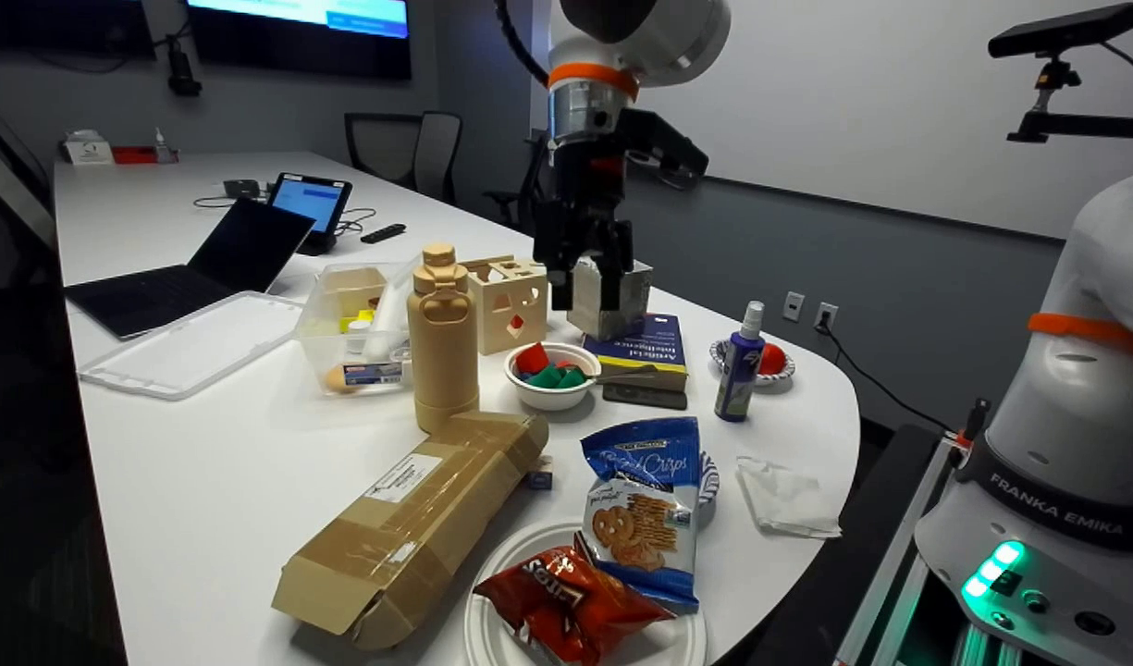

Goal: Fully open the box

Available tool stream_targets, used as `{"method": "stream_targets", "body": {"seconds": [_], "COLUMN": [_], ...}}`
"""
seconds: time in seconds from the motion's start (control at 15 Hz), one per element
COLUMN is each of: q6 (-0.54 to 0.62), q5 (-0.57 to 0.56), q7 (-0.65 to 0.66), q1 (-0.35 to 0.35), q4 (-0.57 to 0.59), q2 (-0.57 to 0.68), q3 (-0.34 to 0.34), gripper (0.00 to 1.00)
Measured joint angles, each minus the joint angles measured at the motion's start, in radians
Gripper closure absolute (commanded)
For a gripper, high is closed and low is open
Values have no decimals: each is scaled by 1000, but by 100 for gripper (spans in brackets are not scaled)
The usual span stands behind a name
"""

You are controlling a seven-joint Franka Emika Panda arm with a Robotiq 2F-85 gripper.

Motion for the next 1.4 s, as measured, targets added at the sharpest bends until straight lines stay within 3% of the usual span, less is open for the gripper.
{"method": "stream_targets", "body": {"seconds": [0.67,0.93,1.4], "q6": [258,384,637], "q5": [274,307,531], "q7": [127,162,45], "q1": [69,106,134], "q4": [-176,-232,-239], "q2": [0,34,198], "q3": [82,129,164], "gripper": [0,0,0]}}
